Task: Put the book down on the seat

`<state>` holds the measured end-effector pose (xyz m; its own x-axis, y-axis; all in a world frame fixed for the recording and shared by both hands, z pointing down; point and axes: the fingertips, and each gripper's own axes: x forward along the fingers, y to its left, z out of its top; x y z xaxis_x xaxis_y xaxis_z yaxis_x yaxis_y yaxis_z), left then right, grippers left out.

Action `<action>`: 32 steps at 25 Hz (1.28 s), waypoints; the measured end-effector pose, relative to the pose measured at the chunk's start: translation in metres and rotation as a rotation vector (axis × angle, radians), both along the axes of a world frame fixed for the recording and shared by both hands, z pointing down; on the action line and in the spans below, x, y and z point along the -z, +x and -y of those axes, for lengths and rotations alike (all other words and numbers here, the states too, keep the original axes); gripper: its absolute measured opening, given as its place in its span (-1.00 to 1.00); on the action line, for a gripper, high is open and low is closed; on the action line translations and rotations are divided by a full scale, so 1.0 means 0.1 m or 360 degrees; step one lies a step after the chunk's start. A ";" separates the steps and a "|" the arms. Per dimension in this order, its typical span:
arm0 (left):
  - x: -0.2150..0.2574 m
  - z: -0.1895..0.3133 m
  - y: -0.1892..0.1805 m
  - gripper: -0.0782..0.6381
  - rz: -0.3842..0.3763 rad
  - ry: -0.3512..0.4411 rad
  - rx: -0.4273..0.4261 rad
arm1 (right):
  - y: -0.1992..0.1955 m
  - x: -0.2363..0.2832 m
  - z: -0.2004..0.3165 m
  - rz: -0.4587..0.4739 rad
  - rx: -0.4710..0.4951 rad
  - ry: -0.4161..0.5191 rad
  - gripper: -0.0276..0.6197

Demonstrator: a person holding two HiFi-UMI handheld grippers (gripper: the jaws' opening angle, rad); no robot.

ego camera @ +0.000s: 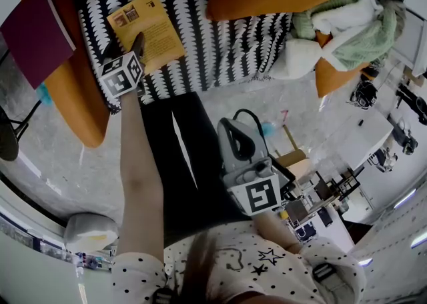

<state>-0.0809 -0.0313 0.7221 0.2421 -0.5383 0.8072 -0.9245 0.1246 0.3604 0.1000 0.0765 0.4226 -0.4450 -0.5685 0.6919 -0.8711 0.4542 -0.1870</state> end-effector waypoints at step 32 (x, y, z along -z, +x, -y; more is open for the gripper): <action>1.10 0.11 0.05 -0.78 0.0075 0.0372 0.0092 | -0.13 0.36 0.19 0.0046 0.0059 0.0159 -0.93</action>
